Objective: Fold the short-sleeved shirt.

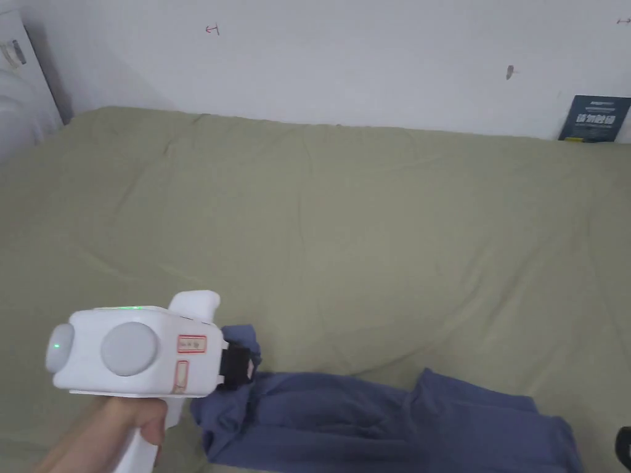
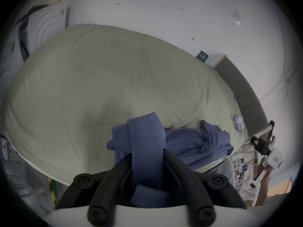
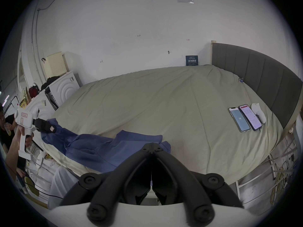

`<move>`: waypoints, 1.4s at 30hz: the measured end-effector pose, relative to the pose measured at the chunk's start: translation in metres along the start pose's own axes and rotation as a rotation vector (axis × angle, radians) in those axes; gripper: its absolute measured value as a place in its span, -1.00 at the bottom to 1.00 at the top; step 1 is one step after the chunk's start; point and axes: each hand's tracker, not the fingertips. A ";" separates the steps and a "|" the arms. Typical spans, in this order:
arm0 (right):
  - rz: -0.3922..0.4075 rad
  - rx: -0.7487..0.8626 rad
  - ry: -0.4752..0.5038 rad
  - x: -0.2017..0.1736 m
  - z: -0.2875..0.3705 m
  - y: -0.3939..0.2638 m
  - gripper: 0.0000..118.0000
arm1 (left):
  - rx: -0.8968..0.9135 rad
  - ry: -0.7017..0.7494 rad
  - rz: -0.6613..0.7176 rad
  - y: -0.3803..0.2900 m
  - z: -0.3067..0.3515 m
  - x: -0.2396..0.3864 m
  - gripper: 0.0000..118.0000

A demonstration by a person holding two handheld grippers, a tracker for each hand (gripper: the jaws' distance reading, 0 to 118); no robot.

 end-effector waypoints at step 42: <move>-0.091 -0.066 0.041 0.008 -0.009 -0.016 -0.98 | -0.180 -0.311 0.139 -0.037 -0.153 0.062 -0.98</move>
